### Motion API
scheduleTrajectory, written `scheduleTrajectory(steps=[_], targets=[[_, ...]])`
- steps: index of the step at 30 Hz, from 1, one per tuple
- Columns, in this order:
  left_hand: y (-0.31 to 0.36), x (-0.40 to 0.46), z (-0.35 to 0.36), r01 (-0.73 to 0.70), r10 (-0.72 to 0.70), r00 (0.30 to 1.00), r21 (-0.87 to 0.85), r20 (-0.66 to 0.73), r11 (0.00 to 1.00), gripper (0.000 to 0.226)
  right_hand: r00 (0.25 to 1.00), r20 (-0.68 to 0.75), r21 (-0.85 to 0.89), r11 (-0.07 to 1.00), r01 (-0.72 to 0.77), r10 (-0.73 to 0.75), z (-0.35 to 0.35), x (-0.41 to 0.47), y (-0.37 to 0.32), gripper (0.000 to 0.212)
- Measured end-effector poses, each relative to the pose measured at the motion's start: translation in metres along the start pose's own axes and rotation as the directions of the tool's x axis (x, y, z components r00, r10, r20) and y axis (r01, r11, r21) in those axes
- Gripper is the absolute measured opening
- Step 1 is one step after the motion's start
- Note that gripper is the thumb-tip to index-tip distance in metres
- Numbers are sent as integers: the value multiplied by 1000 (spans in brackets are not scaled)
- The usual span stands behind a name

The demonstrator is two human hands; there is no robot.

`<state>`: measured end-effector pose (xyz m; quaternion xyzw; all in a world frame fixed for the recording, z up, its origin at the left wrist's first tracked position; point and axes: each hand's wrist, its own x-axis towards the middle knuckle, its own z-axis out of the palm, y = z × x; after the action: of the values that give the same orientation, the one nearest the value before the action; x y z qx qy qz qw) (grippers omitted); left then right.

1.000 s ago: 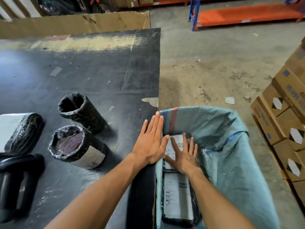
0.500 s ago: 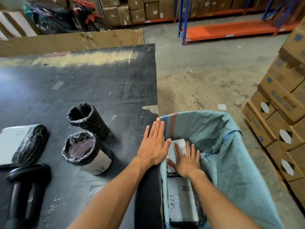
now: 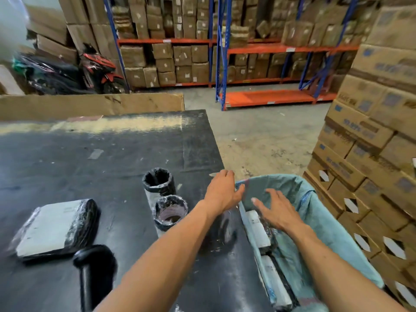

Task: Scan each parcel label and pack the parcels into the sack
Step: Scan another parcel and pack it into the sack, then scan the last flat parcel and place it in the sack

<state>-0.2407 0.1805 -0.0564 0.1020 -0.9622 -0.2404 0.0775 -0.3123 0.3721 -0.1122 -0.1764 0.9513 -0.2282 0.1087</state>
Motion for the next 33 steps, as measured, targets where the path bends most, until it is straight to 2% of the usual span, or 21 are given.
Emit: scheduleTrajectory(steps=[6,10,12,17,19,22,25,28,30,33], targets=[[-47,-22,-108,-53,49,982,-15,-180,998,56,966,-232,4,993,120,-116,-28,-21,-108,78],[-113,-50,-162,24,-18,975,26,-224,999,54,926,-295,-14,970,244,-237,-22,-36,-186,76],[-151,-67,-184,87,-73,969,49,-237,995,54,911,-280,-17,950,312,-304,-12,-46,-224,74],[-252,-118,-223,322,-289,922,93,-258,942,55,889,-169,-10,902,431,-426,31,-81,-302,77],[-288,-141,-228,430,-396,884,96,-249,898,57,891,-66,-21,893,449,-449,55,-92,-323,72],[-331,-173,-222,586,-568,802,58,-182,808,75,891,146,-83,892,445,-431,98,-111,-348,79],[-358,-196,-207,683,-683,726,-29,-80,729,97,891,342,-83,934,347,-300,143,-133,-364,97],[-373,-203,-192,700,-701,713,-34,-29,713,117,869,455,-85,962,259,-193,176,-150,-371,113],[-381,-203,-191,734,-735,677,-79,24,674,133,866,471,-58,974,220,-167,189,-153,-372,113],[-395,-202,-197,756,-746,654,-144,124,639,150,883,462,95,994,45,-84,196,-154,-368,101]])
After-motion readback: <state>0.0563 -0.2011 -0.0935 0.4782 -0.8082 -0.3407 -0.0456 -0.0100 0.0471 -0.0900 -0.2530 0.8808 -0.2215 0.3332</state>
